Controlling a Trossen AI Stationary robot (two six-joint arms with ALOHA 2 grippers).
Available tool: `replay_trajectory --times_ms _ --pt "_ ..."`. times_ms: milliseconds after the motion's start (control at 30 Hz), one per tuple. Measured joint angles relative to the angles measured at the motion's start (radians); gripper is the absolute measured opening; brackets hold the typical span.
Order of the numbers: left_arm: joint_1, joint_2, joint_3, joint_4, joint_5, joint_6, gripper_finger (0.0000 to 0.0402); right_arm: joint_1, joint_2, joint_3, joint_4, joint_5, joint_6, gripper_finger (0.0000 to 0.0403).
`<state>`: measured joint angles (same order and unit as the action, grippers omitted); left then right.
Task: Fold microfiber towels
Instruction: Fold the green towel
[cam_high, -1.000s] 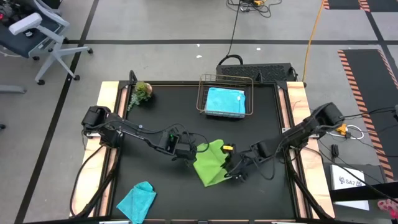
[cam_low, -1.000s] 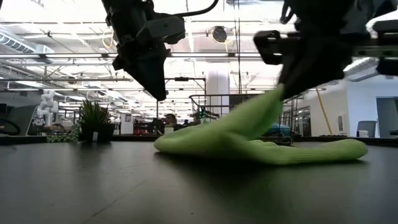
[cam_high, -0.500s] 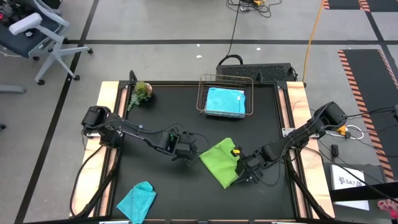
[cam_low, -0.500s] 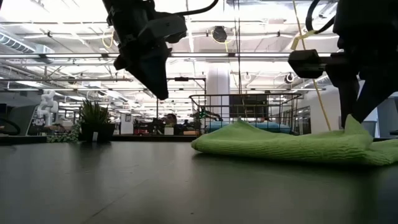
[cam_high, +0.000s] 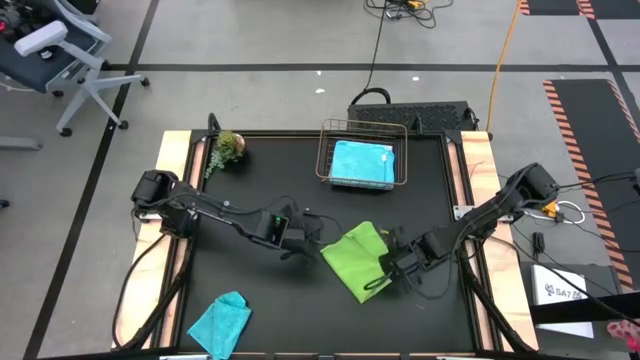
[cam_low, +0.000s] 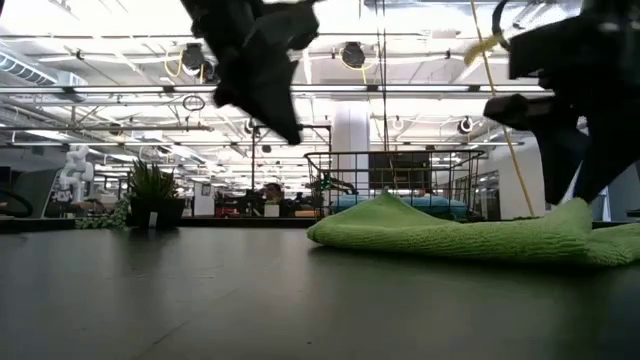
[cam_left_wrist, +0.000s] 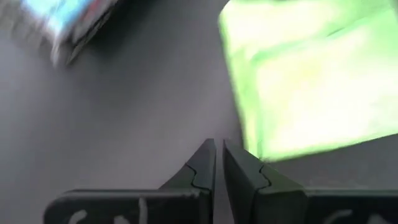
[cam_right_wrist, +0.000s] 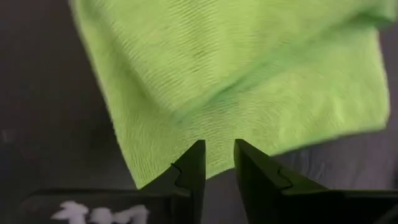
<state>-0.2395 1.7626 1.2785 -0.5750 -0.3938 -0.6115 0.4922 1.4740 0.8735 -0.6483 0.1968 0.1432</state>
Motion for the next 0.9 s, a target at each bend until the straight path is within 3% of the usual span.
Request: replay_trajectory --times_ms 167,400,567,900 --pt "0.034 0.017 0.000 0.172 0.043 0.270 0.0033 -0.006 -0.028 0.037 -0.035 0.017 0.285 0.0074" --pt "0.084 0.131 0.000 0.260 0.272 0.504 0.0005 -0.008 -0.095 0.048 0.003 0.105 0.676 0.0025" --pt "0.075 0.160 -0.001 0.377 0.351 0.591 0.0003 0.000 -0.152 0.048 -0.013 0.279 0.869 0.0007" --pt "0.057 0.229 0.000 0.444 0.371 0.681 0.0002 -0.012 -0.226 0.048 -0.023 0.672 0.974 0.0001"
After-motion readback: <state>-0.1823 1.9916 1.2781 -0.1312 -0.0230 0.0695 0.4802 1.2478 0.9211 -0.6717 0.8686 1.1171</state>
